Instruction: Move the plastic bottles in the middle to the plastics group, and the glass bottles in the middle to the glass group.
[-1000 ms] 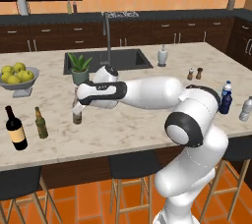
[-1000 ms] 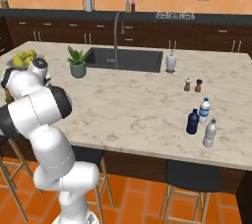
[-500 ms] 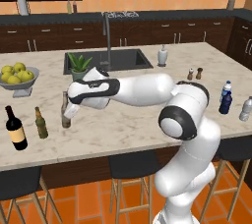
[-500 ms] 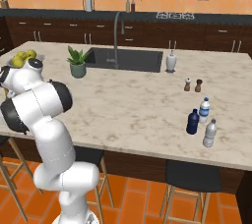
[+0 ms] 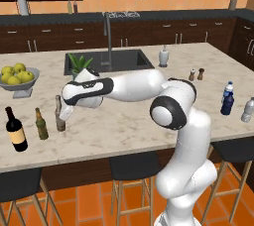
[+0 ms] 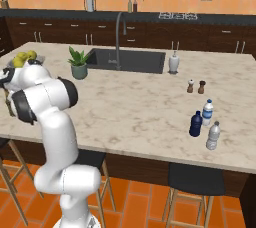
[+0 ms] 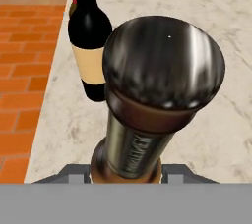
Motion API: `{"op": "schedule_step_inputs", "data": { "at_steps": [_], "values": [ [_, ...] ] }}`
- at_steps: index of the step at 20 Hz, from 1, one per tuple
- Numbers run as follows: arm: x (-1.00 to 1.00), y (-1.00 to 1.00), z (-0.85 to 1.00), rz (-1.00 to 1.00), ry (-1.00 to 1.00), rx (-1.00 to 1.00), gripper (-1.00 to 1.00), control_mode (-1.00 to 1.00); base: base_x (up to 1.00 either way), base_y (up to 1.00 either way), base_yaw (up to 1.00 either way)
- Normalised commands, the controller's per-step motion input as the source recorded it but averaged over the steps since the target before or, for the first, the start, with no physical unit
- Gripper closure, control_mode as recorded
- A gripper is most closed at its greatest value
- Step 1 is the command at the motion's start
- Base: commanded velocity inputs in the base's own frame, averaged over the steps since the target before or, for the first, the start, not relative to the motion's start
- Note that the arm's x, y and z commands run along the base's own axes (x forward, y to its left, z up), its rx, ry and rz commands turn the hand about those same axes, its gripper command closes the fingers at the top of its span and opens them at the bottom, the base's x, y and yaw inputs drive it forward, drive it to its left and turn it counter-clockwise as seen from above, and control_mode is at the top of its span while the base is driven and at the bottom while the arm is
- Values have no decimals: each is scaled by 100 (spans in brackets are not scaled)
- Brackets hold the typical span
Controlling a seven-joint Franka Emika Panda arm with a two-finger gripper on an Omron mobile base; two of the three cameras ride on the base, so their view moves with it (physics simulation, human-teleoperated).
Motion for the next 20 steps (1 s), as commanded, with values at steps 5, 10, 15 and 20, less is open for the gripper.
{"op": "schedule_step_inputs", "data": {
  "at_steps": [5,10,15,20],
  "values": [
    [48,7,-8,7,0,-5,100,-100,0,0,0],
    [-21,7,-24,4,-2,0,100,-100,0,0,0],
    [-16,0,-32,3,-16,6,100,-100,0,0,0],
    [0,0,-7,0,-5,14,100,-100,0,0,0]
  ]
}}
